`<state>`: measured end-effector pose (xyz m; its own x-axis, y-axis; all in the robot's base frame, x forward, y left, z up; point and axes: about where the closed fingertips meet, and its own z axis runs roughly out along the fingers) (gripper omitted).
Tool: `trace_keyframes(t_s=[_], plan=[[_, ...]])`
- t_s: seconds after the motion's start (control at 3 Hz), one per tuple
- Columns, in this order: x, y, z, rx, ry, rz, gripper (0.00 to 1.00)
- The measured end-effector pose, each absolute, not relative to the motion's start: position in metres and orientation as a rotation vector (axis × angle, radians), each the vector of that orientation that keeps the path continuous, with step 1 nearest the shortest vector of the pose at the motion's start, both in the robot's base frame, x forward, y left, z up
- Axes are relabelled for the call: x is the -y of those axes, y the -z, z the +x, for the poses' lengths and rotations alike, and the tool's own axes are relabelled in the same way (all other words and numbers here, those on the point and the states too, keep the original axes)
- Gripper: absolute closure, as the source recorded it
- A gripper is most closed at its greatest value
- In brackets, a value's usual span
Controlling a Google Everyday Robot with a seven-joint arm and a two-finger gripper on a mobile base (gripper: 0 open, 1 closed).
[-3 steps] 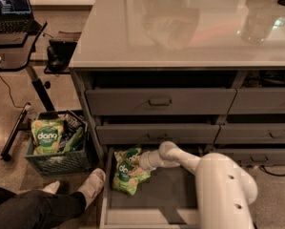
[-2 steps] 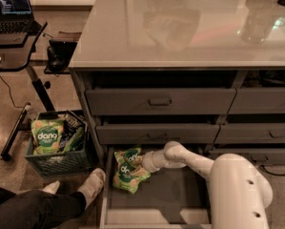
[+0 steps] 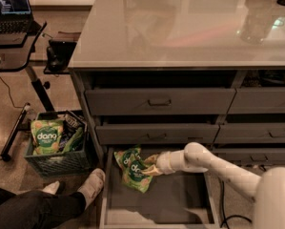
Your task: Pick green rice chip bag from bottom drawer and place on counter
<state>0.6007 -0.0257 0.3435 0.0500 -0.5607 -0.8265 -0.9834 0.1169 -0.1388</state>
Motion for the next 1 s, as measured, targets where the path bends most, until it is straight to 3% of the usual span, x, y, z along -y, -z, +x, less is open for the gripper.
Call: trace_keyframes(t_s=[0.33,1.0], plan=[[0.069,-0.399,0.582,-1.597,-0.689,-1.477,1.0],[0.089,-0.428,0.576,-1.577,-0.709,-1.427,1.0]])
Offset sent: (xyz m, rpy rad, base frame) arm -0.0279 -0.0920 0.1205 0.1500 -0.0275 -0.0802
